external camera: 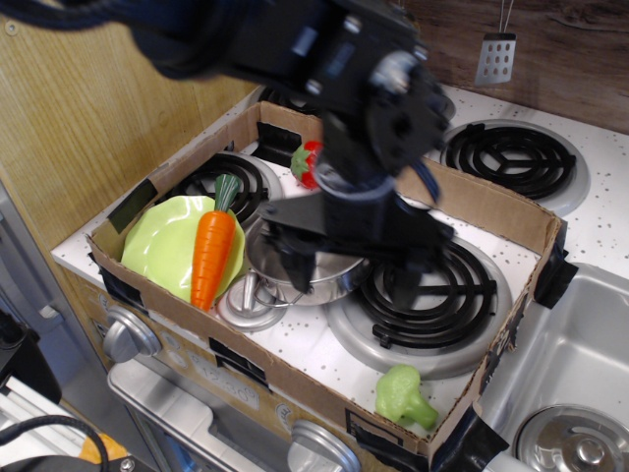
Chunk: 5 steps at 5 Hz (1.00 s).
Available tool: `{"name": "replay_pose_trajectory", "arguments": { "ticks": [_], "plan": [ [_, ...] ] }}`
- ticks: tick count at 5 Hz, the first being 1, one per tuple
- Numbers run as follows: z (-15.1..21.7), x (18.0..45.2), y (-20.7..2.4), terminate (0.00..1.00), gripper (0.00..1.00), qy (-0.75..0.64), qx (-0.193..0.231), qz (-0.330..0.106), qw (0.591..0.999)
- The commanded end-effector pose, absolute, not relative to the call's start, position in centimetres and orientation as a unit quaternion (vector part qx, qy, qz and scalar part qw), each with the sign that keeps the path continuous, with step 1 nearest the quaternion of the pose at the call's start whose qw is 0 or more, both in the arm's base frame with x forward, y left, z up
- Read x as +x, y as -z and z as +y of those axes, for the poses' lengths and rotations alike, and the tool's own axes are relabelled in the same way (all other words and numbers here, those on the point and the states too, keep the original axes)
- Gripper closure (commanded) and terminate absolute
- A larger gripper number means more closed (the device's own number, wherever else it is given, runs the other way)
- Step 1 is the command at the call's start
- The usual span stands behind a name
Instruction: Take carrot off plate
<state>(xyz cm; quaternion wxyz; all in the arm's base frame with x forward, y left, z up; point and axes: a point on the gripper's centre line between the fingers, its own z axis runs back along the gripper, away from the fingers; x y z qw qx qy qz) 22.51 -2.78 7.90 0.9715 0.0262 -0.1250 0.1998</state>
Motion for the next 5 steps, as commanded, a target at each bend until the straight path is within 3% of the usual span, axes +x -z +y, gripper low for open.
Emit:
{"name": "replay_pose_trajectory", "arguments": {
  "ticks": [1, 3, 5],
  "plan": [
    [2.5, 24.7, -9.7, 0.0, 0.0, -0.246, 0.049, -0.136, 0.958],
    [6.7, 25.3, -9.2, 0.0, 0.0, -0.221, 0.086, -0.166, 0.957],
    [8.7, 24.9, -6.9, 0.0, 0.0, -0.183, 0.102, -0.189, 0.959]
  ]
}}
